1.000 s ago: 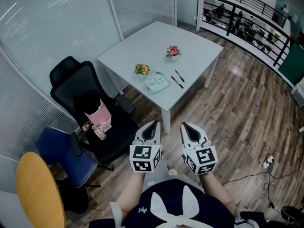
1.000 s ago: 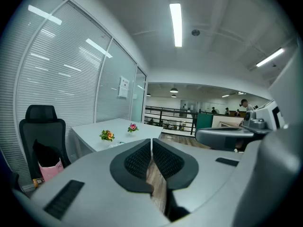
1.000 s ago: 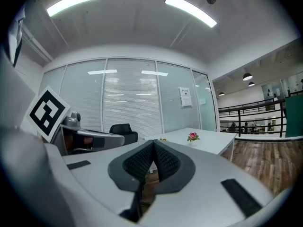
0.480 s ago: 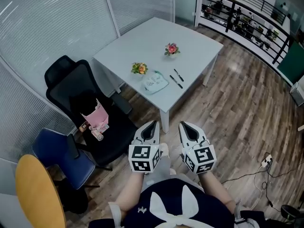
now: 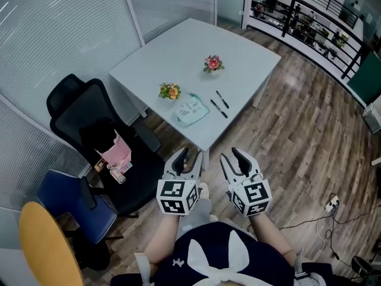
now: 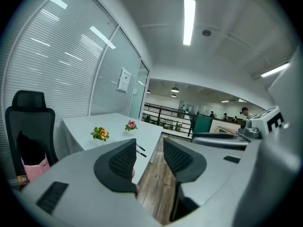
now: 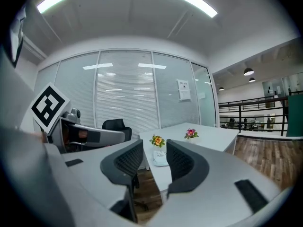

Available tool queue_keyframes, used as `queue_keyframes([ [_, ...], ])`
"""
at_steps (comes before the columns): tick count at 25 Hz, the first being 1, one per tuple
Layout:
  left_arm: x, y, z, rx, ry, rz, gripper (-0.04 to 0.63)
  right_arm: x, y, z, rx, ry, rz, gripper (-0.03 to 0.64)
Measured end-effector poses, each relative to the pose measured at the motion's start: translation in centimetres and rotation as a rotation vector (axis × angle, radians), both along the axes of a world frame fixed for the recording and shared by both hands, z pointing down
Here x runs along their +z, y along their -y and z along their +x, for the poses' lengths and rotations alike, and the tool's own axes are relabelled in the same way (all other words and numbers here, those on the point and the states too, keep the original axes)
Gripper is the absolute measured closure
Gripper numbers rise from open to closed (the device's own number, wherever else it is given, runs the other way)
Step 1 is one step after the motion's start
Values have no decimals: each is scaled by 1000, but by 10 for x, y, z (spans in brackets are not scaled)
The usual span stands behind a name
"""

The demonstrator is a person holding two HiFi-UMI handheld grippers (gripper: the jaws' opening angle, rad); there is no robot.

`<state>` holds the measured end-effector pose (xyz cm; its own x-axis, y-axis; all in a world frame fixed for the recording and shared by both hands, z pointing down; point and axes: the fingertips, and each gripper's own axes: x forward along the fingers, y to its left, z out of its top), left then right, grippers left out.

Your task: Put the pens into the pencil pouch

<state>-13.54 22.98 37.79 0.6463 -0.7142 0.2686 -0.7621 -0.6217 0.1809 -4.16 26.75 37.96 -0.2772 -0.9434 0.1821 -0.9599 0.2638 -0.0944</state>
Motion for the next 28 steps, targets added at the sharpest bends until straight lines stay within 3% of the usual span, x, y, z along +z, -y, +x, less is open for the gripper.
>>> queue_keyframes([
  [4,12,25,11,19,29,-27,391,8,26,8,-4,-7,-26,456],
  [28,54,158,33,75,50,-189,388,43,145,37,62,-17,-135,465],
])
